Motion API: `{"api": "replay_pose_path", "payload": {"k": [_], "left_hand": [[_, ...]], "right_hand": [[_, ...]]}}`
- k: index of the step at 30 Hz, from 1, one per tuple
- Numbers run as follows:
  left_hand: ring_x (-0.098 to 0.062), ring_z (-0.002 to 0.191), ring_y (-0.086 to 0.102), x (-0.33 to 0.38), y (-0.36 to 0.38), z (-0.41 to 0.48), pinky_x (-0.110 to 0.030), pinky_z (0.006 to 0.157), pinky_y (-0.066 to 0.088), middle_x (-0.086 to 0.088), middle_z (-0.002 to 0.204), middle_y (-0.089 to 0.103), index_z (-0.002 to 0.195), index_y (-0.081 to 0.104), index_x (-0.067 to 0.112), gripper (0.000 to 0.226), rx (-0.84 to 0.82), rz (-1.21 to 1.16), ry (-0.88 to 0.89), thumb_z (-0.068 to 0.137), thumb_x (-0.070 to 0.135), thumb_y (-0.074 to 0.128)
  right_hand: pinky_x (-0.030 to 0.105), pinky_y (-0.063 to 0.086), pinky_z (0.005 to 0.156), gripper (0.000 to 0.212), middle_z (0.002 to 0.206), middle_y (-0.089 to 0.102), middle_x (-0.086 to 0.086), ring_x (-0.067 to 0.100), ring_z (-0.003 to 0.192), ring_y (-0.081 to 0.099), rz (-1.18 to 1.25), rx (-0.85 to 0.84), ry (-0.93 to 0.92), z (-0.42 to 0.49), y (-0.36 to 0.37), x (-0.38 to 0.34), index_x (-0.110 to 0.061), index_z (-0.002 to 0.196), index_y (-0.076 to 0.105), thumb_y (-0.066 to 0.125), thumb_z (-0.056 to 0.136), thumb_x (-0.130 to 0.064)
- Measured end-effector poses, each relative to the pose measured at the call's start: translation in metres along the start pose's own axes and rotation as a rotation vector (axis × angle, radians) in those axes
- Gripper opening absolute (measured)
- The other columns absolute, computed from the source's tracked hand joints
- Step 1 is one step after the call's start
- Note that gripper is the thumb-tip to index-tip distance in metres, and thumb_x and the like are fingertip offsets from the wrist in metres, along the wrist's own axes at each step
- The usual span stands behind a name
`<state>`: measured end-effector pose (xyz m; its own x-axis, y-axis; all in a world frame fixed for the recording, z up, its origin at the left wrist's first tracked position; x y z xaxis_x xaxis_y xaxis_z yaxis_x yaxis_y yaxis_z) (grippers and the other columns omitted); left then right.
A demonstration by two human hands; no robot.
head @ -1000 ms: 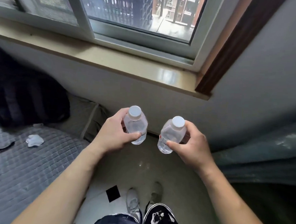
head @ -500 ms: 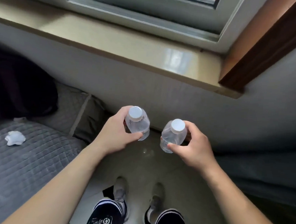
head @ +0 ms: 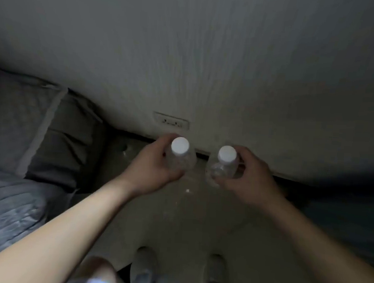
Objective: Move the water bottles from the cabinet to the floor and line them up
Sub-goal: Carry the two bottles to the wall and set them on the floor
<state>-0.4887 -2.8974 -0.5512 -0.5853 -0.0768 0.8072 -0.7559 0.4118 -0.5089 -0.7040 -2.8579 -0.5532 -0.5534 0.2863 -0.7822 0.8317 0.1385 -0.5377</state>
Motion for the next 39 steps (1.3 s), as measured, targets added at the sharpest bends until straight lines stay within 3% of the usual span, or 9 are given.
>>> {"api": "replay_pose_path", "payload": {"k": [4,8,12,18,25,32,36,39], "left_hand": [[0.005,0.1,0.061,-0.063,0.037,0.032,-0.018,0.08,0.05,0.022,0.109,0.063,0.122,0.05,0.037,0.059,0.01,-0.023,0.023,0.073,0.029,0.081],[0.0,0.103,0.059,-0.116,0.066,0.055,-0.025,0.085,0.051,0.021,0.111,0.061,0.124,0.048,0.038,0.064,0.009,0.027,0.053,0.07,0.026,0.081],[0.006,0.105,0.055,-0.159,0.086,0.072,-0.02,0.086,0.048,0.029,0.11,0.057,0.119,0.044,0.048,0.066,-0.009,0.079,0.065,0.07,0.027,0.082],[0.003,0.107,0.054,-0.216,0.109,0.086,-0.024,0.088,0.048,0.026,0.114,0.054,0.124,0.046,0.041,0.069,-0.038,0.126,0.072,0.069,0.022,0.082],[-0.005,0.11,0.057,-0.252,0.125,0.109,-0.033,0.093,0.05,0.016,0.117,0.059,0.127,0.049,0.032,0.071,-0.034,0.138,0.069,0.066,0.02,0.084],[-0.008,0.111,0.057,-0.282,0.135,0.12,-0.036,0.094,0.05,0.012,0.119,0.059,0.126,0.049,0.032,0.072,0.0,0.107,0.042,0.065,0.018,0.084],[-0.006,0.11,0.057,-0.292,0.136,0.12,-0.031,0.093,0.049,0.013,0.118,0.059,0.125,0.05,0.033,0.072,0.01,0.094,0.028,0.065,0.015,0.085],[0.003,0.108,0.056,-0.293,0.137,0.122,-0.02,0.087,0.046,0.018,0.116,0.059,0.126,0.049,0.033,0.073,0.0,0.069,0.03,0.065,0.013,0.085]], "right_hand": [[0.032,0.053,0.085,0.063,0.112,0.062,-0.018,0.005,0.1,0.061,-0.057,-0.034,-0.028,0.035,0.045,0.058,-0.038,0.117,0.053,0.087,0.063,-0.04],[0.03,0.052,0.083,0.063,0.111,0.061,-0.02,0.002,0.1,0.059,-0.12,-0.052,-0.065,0.062,0.08,0.102,-0.037,0.117,0.053,0.086,0.064,-0.042],[0.025,0.049,0.082,0.065,0.11,0.061,-0.021,0.0,0.1,0.058,-0.138,-0.076,-0.078,0.083,0.109,0.136,-0.037,0.12,0.053,0.086,0.063,-0.039],[0.031,0.054,0.083,0.059,0.106,0.061,-0.025,-0.003,0.096,0.06,-0.118,-0.107,-0.104,0.107,0.151,0.171,-0.043,0.112,0.054,0.082,0.061,-0.05],[0.015,0.048,0.073,0.062,0.107,0.061,-0.022,-0.008,0.093,0.058,-0.074,-0.137,-0.075,0.123,0.185,0.201,-0.036,0.114,0.055,0.087,0.062,-0.043],[0.008,0.045,0.073,0.064,0.107,0.061,-0.022,-0.012,0.093,0.056,-0.036,-0.112,-0.097,0.129,0.202,0.215,-0.034,0.116,0.054,0.088,0.062,-0.04],[0.019,0.051,0.082,0.064,0.11,0.061,-0.021,-0.005,0.097,0.059,-0.025,-0.136,-0.106,0.132,0.206,0.217,-0.033,0.116,0.054,0.089,0.063,-0.037],[0.01,0.048,0.076,0.064,0.108,0.06,-0.024,-0.009,0.095,0.058,-0.015,-0.14,-0.105,0.131,0.205,0.22,-0.035,0.114,0.053,0.089,0.061,-0.039]]}}
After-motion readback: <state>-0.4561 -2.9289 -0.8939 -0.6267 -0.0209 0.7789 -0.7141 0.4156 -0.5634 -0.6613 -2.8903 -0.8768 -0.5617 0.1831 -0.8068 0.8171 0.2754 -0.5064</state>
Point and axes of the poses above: each hand's wrist, its own z-axis towards the middle knuckle, its own y-axis out of the palm, x = y × z, the point moved 10 cm from there along z, towards the middle knuckle
